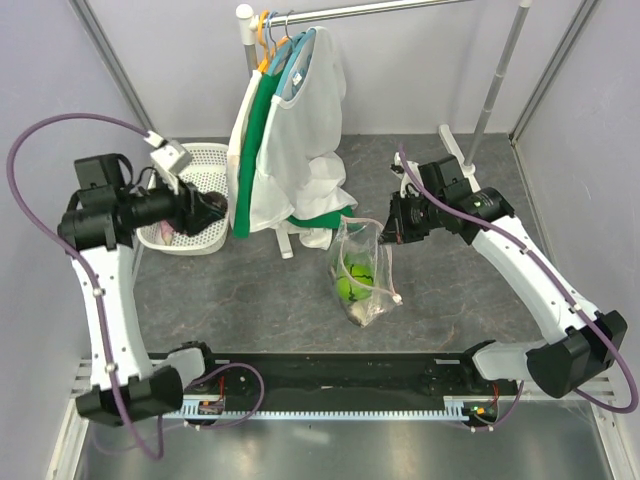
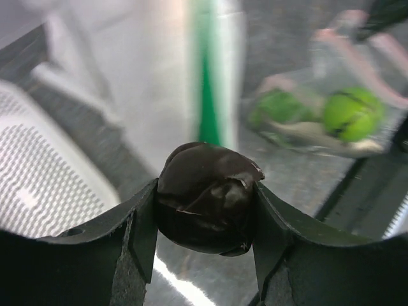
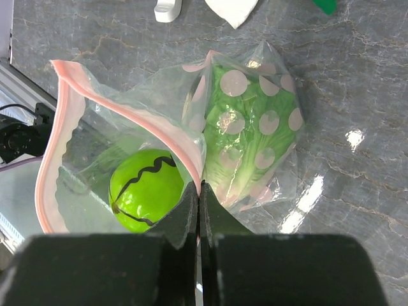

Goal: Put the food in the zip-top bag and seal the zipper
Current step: Place the fake fruit in the zipper food storage bag.

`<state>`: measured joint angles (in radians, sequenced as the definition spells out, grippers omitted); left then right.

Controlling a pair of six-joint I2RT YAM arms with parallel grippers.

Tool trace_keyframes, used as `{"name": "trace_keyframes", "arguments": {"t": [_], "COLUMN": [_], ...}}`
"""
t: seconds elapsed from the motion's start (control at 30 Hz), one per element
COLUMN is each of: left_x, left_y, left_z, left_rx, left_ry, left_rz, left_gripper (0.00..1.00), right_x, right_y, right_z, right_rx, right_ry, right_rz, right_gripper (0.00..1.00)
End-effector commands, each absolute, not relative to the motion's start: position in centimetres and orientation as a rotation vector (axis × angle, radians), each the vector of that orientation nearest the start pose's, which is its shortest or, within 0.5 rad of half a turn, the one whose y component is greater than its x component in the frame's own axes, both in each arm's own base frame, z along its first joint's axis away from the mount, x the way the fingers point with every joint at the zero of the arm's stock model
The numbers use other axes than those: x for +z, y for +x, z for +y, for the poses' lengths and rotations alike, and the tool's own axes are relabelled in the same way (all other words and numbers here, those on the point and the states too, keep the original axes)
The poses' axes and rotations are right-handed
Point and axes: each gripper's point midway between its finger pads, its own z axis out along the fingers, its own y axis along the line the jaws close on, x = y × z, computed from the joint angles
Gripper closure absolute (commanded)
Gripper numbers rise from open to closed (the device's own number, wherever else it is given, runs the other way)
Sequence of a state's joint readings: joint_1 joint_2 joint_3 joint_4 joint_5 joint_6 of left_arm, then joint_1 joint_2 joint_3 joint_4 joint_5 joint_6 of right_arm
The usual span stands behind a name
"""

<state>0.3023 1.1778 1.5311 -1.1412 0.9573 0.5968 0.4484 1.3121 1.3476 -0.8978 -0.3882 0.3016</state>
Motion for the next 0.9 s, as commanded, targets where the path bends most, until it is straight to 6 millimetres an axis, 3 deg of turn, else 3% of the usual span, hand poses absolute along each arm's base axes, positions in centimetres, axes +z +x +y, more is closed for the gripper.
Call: {"name": "trace_keyframes", "arguments": {"t": [0.0, 0.07, 0.1, 0.17, 0.27, 0.3, 0.37, 0.4, 0.47, 0.53, 0.57, 0.67, 0.77, 0.87], "left_x": [35.5, 36.5, 37.0, 37.9, 37.5, 37.3, 37.3, 37.5, 38.0, 38.3, 37.7, 35.8, 33.6, 31.2], "left_y": [21.2, 20.5, 19.4, 19.4, 20.4, 19.6, 20.8, 20.1, 21.6, 21.0, 20.3, 19.7, 19.3, 19.8], "left_z": [-12.4, -13.9, -15.7, -16.9, -18.7, -20.5, -22.3, -24.0, -26.2, -28.9, -30.9, -34.0, -35.7, -36.2], "left_rx": [-0.854, -0.908, -0.961, -1.011, -1.042, -1.058, -0.986, -1.0, -0.952, -0.935, -0.948, -0.907, -0.896, -0.866], "left_ry": [0.809, 0.803, 0.868, 0.887, 0.96, 1.054, 1.147, 1.211, 1.24, 1.304, 1.359, 1.45, 1.497, 1.49], "left_rz": [1.865, 1.869, 1.842, 1.799, 1.806, 1.78, 1.754, 1.724, 1.694, 1.651, 1.629, 1.62, 1.656, 1.728], "left_gripper": [0.59, 0.59, 0.6, 0.6, 0.61, 0.61, 0.61, 0.61, 0.59, 0.56, 0.54, 0.52, 0.51, 0.47], "right_x": [24.1, 24.1, 24.1, 24.4, 24.2, 24.1, 23.9, 23.9, 24.1, 24.5, 24.6, 25.6, 26.7, 27.7], "right_y": [24.8, 24.9, 24.9, 24.9, 24.7, 24.7, 24.7, 24.8, 24.9, 24.9, 25.0, 24.9, 24.3, 23.7], "right_z": [20.8, 21.0, 21.0, 21.0, 21.0, 21.0, 20.9, 20.8, 20.9, 21.0, 21.1, 21.5, 22.3, 22.6], "right_rx": [0.826, 0.832, 0.834, 0.835, 0.843, 0.842, 0.832, 0.828, 0.831, 0.834, 0.84, 0.875, 0.949, 1.003], "right_ry": [-0.382, -0.374, -0.375, -0.374, -0.373, -0.373, -0.37, -0.371, -0.368, -0.372, -0.379, -0.401, -0.429, -0.434], "right_rz": [2.45, 2.45, 2.448, 2.436, 2.442, 2.445, 2.45, 2.449, 2.446, 2.435, 2.434, 2.416, 2.397, 2.386], "right_gripper": [1.0, 1.0, 1.0, 1.0, 1.0, 1.0, 1.0, 1.0, 1.0, 1.0, 1.0, 1.0, 1.0, 1.0]}}
